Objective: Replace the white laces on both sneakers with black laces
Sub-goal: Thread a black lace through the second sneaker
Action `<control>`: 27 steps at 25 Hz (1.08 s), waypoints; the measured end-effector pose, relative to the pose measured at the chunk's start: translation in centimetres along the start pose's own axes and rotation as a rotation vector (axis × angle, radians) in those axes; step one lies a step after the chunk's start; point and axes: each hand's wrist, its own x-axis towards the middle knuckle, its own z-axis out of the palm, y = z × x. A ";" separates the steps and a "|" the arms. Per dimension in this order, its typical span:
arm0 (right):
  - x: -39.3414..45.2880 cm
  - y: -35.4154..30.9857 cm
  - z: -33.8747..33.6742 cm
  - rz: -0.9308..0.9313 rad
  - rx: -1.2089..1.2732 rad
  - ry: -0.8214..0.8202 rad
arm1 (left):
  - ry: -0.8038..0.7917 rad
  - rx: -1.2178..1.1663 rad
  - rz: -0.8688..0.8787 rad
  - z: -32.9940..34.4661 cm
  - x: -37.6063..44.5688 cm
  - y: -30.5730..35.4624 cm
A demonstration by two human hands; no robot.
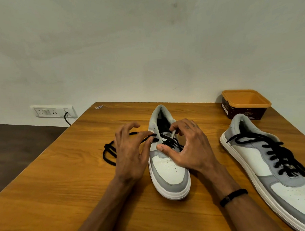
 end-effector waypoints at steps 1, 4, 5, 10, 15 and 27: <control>0.0 0.0 0.0 0.000 -0.001 -0.001 | 0.022 -0.001 -0.015 0.1 0.0 -0.1; 0.0 0.1 0.0 -0.001 0.002 0.000 | 0.136 0.004 -0.106 -0.1 0.1 -0.9; 0.0 0.1 0.0 -0.002 0.003 0.001 | 0.183 0.009 -0.158 -0.2 0.2 -1.2; 0.0 0.2 0.1 0.002 0.002 0.000 | 0.243 0.010 -0.235 -0.6 -0.1 -0.9; 0.0 0.1 0.2 -0.007 0.011 0.008 | 0.029 0.002 -0.002 0.2 -0.1 0.3; 0.0 0.2 0.2 0.001 0.006 -0.002 | 0.152 0.008 -0.226 -0.4 -0.4 -0.5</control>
